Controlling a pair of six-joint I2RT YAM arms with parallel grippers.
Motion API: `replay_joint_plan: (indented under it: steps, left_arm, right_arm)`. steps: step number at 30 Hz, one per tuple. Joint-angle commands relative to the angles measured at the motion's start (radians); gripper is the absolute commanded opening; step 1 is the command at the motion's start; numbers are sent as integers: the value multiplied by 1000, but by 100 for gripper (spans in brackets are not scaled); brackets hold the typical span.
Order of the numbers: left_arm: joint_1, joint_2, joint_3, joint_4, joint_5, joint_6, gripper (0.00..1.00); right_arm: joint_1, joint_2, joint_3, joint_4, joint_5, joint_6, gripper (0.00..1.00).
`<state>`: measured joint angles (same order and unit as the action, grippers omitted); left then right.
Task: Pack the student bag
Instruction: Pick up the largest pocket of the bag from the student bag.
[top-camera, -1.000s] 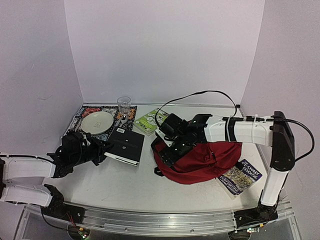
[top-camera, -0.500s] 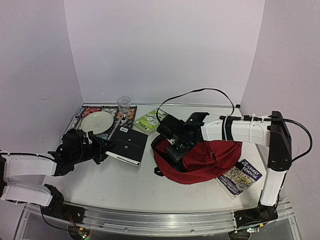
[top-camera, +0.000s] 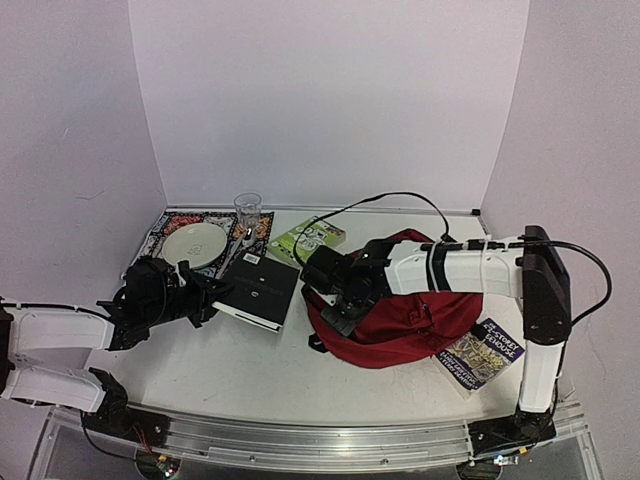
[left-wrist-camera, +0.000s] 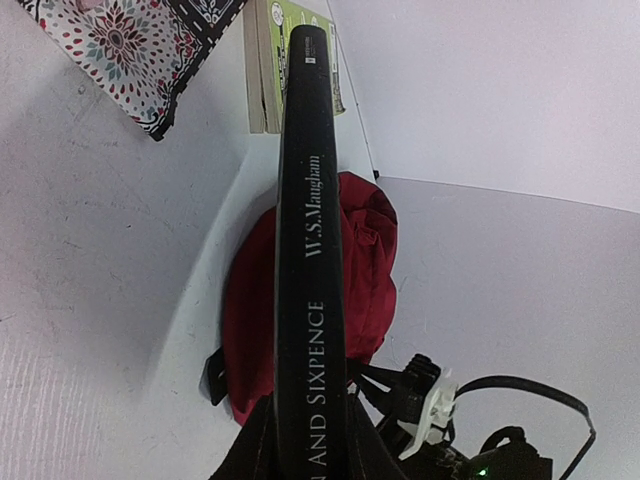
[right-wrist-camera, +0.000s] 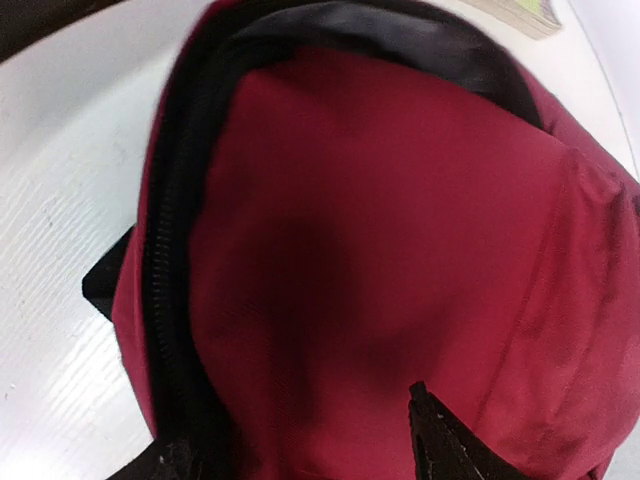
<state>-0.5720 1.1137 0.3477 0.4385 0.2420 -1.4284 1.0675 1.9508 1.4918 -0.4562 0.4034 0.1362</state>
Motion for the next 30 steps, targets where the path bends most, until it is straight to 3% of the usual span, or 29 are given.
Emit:
replay_joint_plan:
  steps: [1,4,12,14,30]
  left_arm:
    - [8,-38,75,164,22,7,0]
    - [8,-41,74,164,28,7,0]
    - [9,-39,94,164,77,28,0]
    - [9,-29,108,164,104,40,0]
    - [46,-100,125,163,278,37,0]
  right_arm:
    - [22,47,-7,-29,8,-36,66]
    - [23,57,-16,-29,48,-27,61]
    - [23,-50,-5,-32,118,-22,7]
    - [22,-79,1,-33,140,-23,0]
    - [-37,-188,64,-125,340,89,0]
